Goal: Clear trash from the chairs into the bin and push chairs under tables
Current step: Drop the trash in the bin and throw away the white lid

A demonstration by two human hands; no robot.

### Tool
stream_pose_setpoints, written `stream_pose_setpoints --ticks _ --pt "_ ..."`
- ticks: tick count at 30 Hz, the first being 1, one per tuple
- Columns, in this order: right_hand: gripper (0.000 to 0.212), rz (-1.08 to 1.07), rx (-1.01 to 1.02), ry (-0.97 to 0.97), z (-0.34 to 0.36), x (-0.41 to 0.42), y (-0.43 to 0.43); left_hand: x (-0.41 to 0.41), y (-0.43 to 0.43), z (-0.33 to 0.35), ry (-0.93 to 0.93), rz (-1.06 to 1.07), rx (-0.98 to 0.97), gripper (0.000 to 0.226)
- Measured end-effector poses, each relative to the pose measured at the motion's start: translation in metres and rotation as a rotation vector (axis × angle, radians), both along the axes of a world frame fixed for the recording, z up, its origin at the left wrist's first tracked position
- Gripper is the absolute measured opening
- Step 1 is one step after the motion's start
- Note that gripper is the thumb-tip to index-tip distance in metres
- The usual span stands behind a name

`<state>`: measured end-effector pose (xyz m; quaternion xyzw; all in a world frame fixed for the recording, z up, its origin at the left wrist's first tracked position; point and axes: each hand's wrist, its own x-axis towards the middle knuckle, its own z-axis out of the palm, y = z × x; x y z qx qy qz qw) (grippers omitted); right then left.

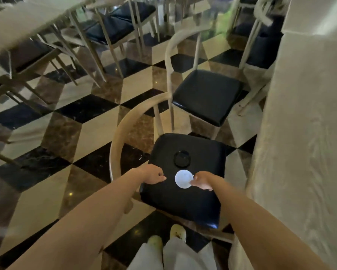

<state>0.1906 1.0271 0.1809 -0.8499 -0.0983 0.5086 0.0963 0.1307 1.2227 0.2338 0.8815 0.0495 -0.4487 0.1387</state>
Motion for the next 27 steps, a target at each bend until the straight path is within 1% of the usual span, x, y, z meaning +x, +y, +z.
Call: stream_pose_setpoints --ticks 1,3,5,8,9,12,16,20,23,27 --pt "0.029 -0.025 0.015 -0.045 -0.005 0.004 -0.003 0.01 0.001 -0.007 0.009 -0.015 -0.005 0.044" --pt "0.031 -0.081 0.011 -0.093 -0.019 0.009 -0.008 0.029 0.003 -0.022 0.012 -0.046 -0.012 0.038" --pt "0.032 -0.136 0.017 -0.092 -0.033 0.01 -0.011 0.048 0.005 -0.038 0.017 -0.099 0.013 0.033" --pt "0.045 -0.253 0.03 -0.115 -0.054 0.01 -0.014 0.079 0.006 -0.065 0.013 -0.192 0.059 0.043" --pt "0.046 -0.297 0.023 -0.122 -0.061 0.011 -0.014 0.089 0.007 -0.076 0.007 -0.22 0.064 0.044" --pt "0.045 -0.389 0.013 -0.133 -0.09 0.013 -0.007 0.112 0.01 -0.109 -0.03 -0.27 0.087 0.042" --pt "0.042 -0.508 0.018 -0.13 -0.133 0.014 0.009 0.135 0.015 -0.151 -0.076 -0.281 0.132 0.048" --pt "0.041 -0.581 -0.032 -0.158 -0.171 0.015 0.024 0.157 0.017 -0.19 -0.119 -0.234 0.14 0.048" --pt "0.04 -0.651 -0.061 -0.185 -0.193 0.015 0.032 0.169 0.015 -0.215 -0.147 -0.143 0.11 0.052" --pt "0.035 -0.682 -0.115 -0.232 -0.212 0.016 0.04 0.18 0.008 -0.244 -0.119 -0.017 0.076 0.06"
